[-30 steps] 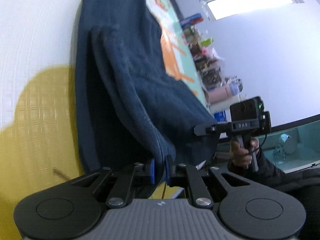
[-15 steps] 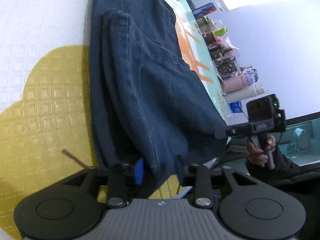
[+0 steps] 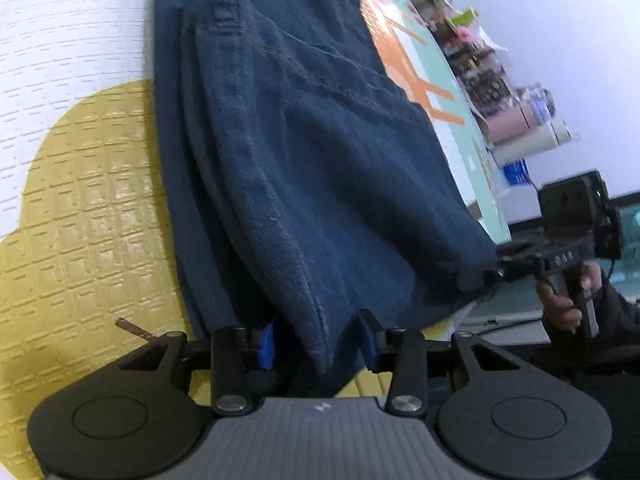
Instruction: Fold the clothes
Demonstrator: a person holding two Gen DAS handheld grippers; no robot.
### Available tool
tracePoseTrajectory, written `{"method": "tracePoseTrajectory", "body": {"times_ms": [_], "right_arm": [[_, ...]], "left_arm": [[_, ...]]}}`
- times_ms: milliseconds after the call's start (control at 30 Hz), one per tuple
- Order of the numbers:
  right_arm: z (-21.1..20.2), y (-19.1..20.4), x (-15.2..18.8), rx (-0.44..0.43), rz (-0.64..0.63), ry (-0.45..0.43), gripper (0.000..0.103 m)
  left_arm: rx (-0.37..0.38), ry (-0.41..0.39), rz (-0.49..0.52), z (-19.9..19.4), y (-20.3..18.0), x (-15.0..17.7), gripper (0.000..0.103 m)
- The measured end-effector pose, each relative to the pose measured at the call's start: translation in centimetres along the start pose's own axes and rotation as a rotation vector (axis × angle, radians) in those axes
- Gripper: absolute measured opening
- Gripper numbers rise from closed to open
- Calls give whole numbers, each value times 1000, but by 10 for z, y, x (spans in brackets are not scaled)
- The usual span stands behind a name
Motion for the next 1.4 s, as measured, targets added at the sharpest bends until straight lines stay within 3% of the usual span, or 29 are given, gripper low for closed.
{"method": "tracePoseTrajectory", "body": {"times_ms": [167, 333, 500, 767, 1000, 1200, 1400], "right_arm": [[11, 4, -5, 56, -25, 11, 14], [11, 5, -10, 91, -46, 42, 11], [18, 7, -10, 146, -80, 83, 12], [5, 3, -7, 66, -24, 44, 24], [5, -1, -7, 40, 25, 17, 33], [-1, -4, -9, 19, 74, -36, 36], [-4, -14, -20, -25, 157, -103, 36]], "left_arm": [[-75, 78, 81, 1, -1, 3, 26], [-174, 162, 185, 4, -4, 8, 19], [-203, 213, 217, 3, -2, 14, 19], [-96, 104, 137, -11, 4, 15, 25], [-33, 36, 41, -6, 5, -7, 37], [44, -40, -129, -5, 24, -29, 44], [112, -122, -280, -8, 37, -47, 45]]}}
Point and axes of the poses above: each gripper's, at about its wrist camera, not at the fingertips, and z roughly the way its jaws point, y to its left, x to its underside, the point moved 6 cm from there along z, roughly the way its jaws point, and after that the axes turned 9 degrees about y, right-handed, at the moved point
